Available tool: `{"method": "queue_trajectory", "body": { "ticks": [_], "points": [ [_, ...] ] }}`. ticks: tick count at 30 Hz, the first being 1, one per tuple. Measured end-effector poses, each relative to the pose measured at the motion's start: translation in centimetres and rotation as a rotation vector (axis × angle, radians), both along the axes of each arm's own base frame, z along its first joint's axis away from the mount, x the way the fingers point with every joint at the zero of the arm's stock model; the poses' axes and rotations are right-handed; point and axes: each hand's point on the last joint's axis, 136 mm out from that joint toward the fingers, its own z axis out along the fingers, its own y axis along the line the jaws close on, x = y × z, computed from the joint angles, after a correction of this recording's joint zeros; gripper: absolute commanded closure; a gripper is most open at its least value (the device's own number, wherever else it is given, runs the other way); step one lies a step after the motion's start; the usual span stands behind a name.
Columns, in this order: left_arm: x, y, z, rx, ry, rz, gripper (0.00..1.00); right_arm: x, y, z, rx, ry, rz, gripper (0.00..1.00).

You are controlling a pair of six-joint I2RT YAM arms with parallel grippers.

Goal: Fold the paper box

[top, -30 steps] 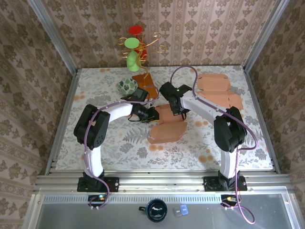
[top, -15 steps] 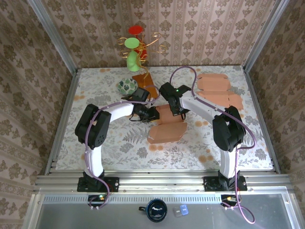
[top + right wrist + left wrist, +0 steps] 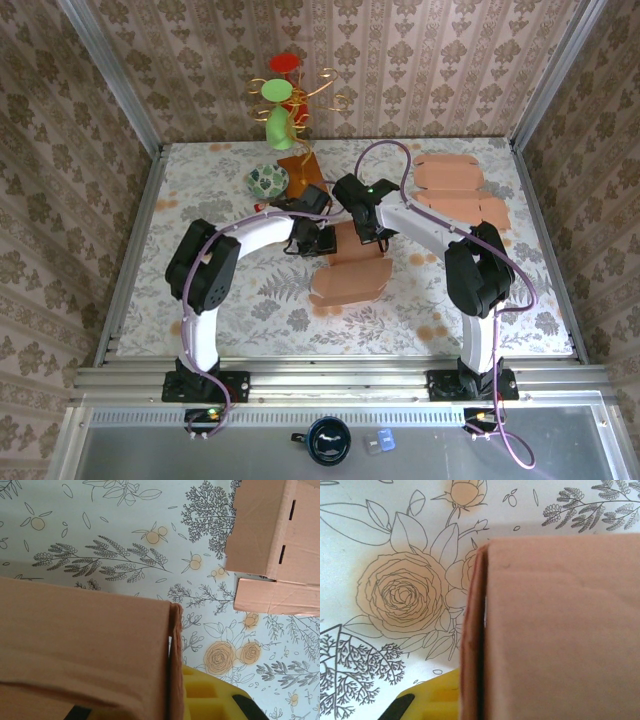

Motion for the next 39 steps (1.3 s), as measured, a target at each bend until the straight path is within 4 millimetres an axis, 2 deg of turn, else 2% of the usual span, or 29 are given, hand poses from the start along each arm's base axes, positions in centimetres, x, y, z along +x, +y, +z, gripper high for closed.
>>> {"method": "queue_trajectory", "body": {
  "ticks": [9, 10, 11, 19, 23, 26, 32, 36, 39],
  "points": [
    [-0.2, 0.5, 0.0, 0.089, -0.023, 0.037, 0.87, -0.1, 0.4, -0.4, 0.017, 0.010, -0.004, 1.00],
    [-0.2, 0.5, 0.0, 0.095, -0.027, 0.037, 0.90, -0.1, 0.4, -0.4, 0.017, 0.010, -0.004, 1.00],
    [-0.2, 0.5, 0.0, 0.099, -0.029, 0.041, 1.00, -0.1, 0.4, -0.4, 0.017, 0.010, -0.004, 1.00],
    [-0.2, 0.5, 0.0, 0.103, -0.029, 0.057, 1.00, -0.2, 0.7, -0.5, 0.026, 0.011, 0.001, 1.00],
    [-0.2, 0.5, 0.1, 0.105, -0.033, 0.058, 0.77, -0.2, 0.7, -0.5, 0.027, 0.011, 0.001, 1.00],
    [-0.1, 1.1, -0.1, 0.128, -0.043, 0.070, 0.65, -0.2, 0.7, -0.5, 0.025, 0.013, -0.001, 1.00],
    [0.5, 2.2, 1.2, 0.119, -0.074, 0.087, 0.59, -0.3, 0.7, -0.5, 0.023, 0.016, 0.001, 1.00],
    [1.7, 2.5, 2.0, 0.094, -0.104, 0.096, 0.60, -0.3, 0.7, -0.6, 0.024, 0.016, 0.001, 1.00],
    [1.7, 2.4, 2.0, 0.087, -0.107, 0.089, 0.63, -0.4, 0.7, -0.6, 0.023, 0.016, 0.001, 1.00]
  ]
}}
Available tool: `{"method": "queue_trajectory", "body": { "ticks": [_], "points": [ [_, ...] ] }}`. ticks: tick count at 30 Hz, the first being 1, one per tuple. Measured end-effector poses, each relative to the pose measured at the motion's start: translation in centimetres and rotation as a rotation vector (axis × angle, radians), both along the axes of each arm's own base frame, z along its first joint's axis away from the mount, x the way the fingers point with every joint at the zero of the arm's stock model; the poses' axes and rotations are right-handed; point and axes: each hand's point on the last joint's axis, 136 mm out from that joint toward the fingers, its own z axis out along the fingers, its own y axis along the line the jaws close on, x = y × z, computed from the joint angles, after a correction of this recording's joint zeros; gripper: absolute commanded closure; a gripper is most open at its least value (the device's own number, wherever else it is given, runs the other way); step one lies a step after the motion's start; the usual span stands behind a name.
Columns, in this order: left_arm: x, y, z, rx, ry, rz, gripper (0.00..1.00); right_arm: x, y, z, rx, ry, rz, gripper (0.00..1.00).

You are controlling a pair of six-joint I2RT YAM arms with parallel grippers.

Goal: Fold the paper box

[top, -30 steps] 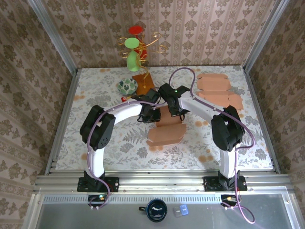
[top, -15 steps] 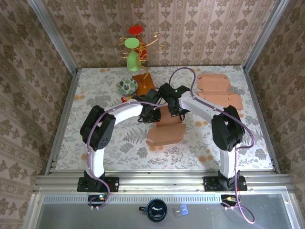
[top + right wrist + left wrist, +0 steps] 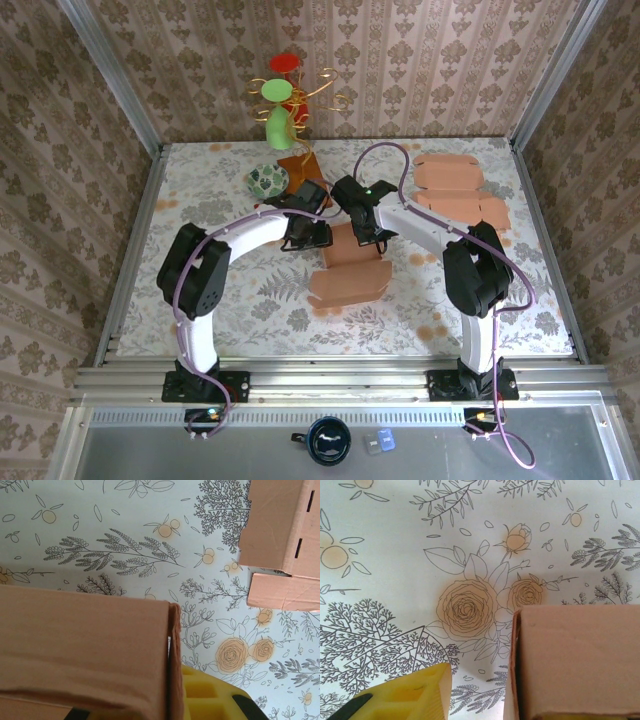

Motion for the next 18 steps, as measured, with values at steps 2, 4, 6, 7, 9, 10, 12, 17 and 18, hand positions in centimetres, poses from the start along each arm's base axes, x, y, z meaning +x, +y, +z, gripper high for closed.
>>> {"method": "queue_trajectory", "body": {
  "ticks": [2, 4, 6, 7, 9, 10, 12, 17, 18],
  "points": [
    [0.08, -0.10, 0.06, -0.004, -0.004, -0.001, 0.68, -0.01, 0.00, 0.00, 0.000, 0.000, 0.000, 1.00],
    [0.24, -0.23, 0.17, -0.008, -0.013, -0.006, 0.76, -0.01, 0.06, -0.02, 0.003, 0.001, 0.001, 1.00],
    [0.25, -0.34, 0.21, -0.009, -0.018, -0.012, 0.87, -0.02, 0.21, -0.06, 0.011, 0.003, 0.002, 1.00],
    [0.25, -0.43, 0.24, -0.010, -0.020, -0.013, 0.91, -0.04, 0.36, -0.08, 0.016, 0.003, 0.004, 1.00],
    [0.27, -0.51, 0.30, -0.006, -0.025, -0.012, 0.99, -0.07, 0.52, -0.09, 0.020, 0.003, 0.005, 1.00],
    [0.29, -0.48, 0.32, 0.000, -0.027, -0.015, 1.00, -0.07, 0.53, -0.10, 0.021, 0.002, 0.004, 1.00],
    [0.39, -0.50, 0.34, 0.007, -0.029, -0.005, 1.00, -0.01, 0.54, -0.14, 0.022, 0.001, 0.003, 1.00],
    [0.32, -0.33, 0.26, 0.027, -0.030, 0.002, 0.95, 0.05, 0.69, -0.34, 0.029, 0.001, -0.005, 1.00],
    [0.25, -0.37, 0.28, 0.028, -0.028, 0.003, 0.86, 0.08, 0.72, -0.37, 0.030, 0.000, -0.005, 1.00]
  ]
}}
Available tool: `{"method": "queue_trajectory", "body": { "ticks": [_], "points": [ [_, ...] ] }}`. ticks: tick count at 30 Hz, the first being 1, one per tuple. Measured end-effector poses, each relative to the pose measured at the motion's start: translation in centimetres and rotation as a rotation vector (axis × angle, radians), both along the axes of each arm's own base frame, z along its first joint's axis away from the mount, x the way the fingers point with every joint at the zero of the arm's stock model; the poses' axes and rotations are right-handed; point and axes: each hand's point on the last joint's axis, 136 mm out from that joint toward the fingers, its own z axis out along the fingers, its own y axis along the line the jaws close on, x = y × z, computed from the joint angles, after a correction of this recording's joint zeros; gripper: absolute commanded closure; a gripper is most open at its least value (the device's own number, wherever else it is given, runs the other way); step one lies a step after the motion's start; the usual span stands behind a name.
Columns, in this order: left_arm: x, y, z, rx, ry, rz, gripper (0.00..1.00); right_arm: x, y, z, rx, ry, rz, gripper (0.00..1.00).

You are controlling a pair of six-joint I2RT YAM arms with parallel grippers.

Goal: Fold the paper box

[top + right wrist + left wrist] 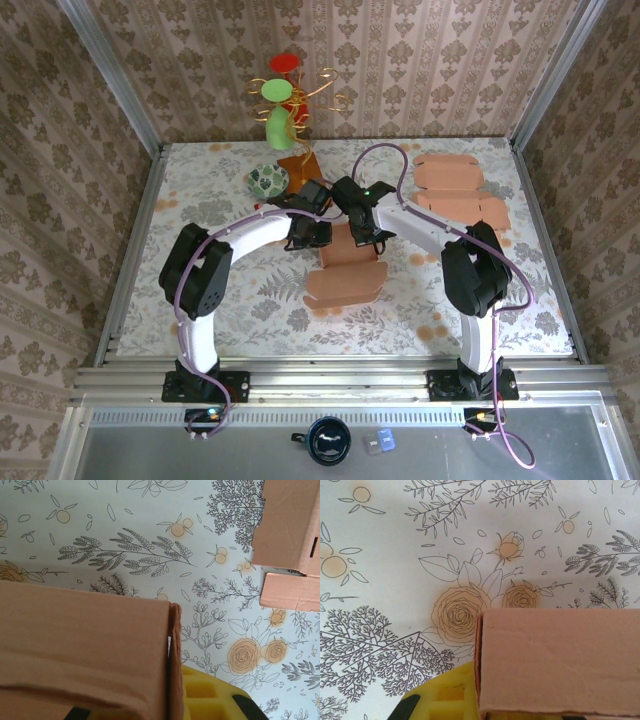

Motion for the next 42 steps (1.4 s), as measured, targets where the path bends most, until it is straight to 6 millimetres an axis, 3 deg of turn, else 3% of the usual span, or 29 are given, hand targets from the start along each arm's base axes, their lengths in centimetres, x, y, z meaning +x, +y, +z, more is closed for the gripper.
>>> {"method": "queue_trajectory", "body": {
  "ticks": [2, 5, 10, 18, 26, 34, 37, 42],
  "points": [
    [0.0, 0.2, 0.0, 0.008, 0.003, 0.008, 0.70, 0.0, 0.0, 0.0, 0.002, 0.002, -0.001, 1.00],
    [-0.2, 0.6, -0.1, 0.032, 0.012, 0.015, 0.59, 0.0, -0.4, -0.2, -0.004, 0.010, -0.008, 1.00],
    [-0.8, 0.6, -0.1, 0.032, 0.039, 0.012, 0.50, 0.3, -1.4, -0.8, -0.013, 0.028, -0.036, 1.00],
    [-1.9, 0.1, 0.3, -0.010, 0.091, -0.004, 0.48, 0.4, -2.7, -2.8, -0.008, 0.089, -0.084, 1.00],
    [-1.8, 0.0, 3.2, -0.097, 0.079, 0.000, 0.48, 0.3, -4.4, -4.4, 0.022, 0.147, -0.183, 1.00],
    [-0.5, 3.7, 5.3, -0.164, 0.077, 0.103, 0.54, -0.7, -6.4, -5.8, 0.109, 0.225, -0.368, 1.00],
    [-0.6, 5.4, 5.1, -0.174, 0.097, 0.141, 0.57, -1.0, -7.0, -6.0, 0.154, 0.249, -0.460, 1.00],
    [-2.7, 6.9, 3.3, -0.172, 0.171, 0.167, 0.61, -2.0, -7.4, -6.4, 0.206, 0.287, -0.605, 1.00]
  ]
}}
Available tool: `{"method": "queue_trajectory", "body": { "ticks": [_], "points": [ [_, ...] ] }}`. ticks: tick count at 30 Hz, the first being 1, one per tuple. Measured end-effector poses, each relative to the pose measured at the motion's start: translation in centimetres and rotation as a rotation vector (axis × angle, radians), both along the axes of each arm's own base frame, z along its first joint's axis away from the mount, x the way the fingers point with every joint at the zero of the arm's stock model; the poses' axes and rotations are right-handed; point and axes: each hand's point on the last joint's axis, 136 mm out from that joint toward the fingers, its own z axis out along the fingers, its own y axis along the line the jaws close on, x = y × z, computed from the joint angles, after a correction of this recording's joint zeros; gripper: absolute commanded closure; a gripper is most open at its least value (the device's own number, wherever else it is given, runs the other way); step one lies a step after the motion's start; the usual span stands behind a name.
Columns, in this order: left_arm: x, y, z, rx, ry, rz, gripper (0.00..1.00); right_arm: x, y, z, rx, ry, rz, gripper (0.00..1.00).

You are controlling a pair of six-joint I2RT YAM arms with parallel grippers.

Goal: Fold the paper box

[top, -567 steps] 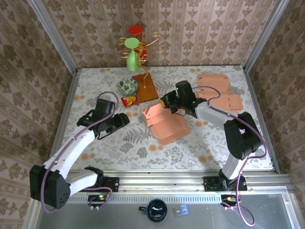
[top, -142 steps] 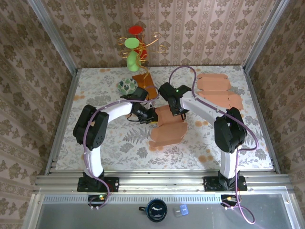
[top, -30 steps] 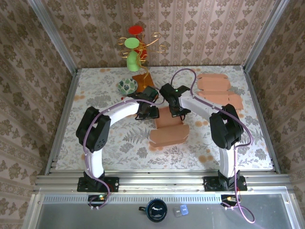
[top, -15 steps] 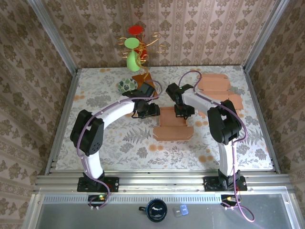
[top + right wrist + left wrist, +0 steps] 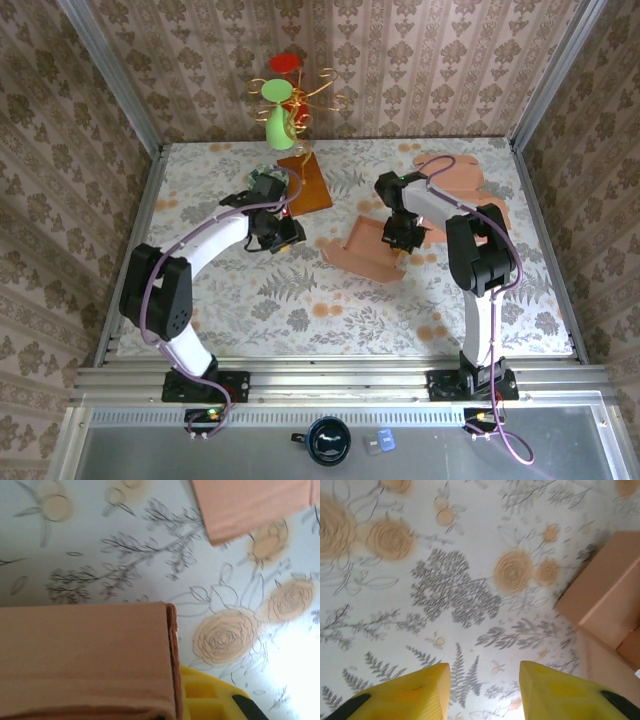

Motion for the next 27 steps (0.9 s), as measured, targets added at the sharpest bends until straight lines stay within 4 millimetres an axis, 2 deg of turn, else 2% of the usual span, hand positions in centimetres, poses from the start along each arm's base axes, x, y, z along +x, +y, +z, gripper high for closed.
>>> {"method": "queue_trajectory", "body": {
  "ticks": [5, 8, 11, 14, 17, 20, 27],
  "points": [
    [-2.5, 0.2, -2.3, -0.006, 0.087, 0.006, 0.63, -1.7, 0.4, 0.1, 0.025, 0.060, -0.158, 1.00],
    [-3.5, -0.5, -3.0, -0.021, 0.114, 0.005, 0.64, -2.9, 0.7, 0.2, 0.031, 0.105, -0.250, 1.00],
    [-4.2, -2.1, -3.2, -0.057, 0.115, -0.005, 0.65, -3.9, 1.1, 0.1, 0.047, 0.143, -0.343, 1.00],
    [-4.8, -3.9, -3.3, -0.103, 0.109, -0.012, 0.66, -5.6, 1.8, -0.8, 0.067, 0.197, -0.439, 1.00],
    [-5.4, -5.8, -3.4, -0.155, 0.105, -0.011, 0.67, -7.1, 2.7, -1.7, 0.093, 0.243, -0.526, 1.00],
    [-5.5, -7.3, -3.5, -0.203, 0.098, -0.001, 0.68, -7.9, 3.9, -1.7, 0.118, 0.252, -0.587, 1.00],
    [-5.5, -9.3, -4.5, -0.291, 0.101, 0.051, 0.69, -9.1, 6.2, -1.8, 0.175, 0.242, -0.680, 1.00]
  ]
}}
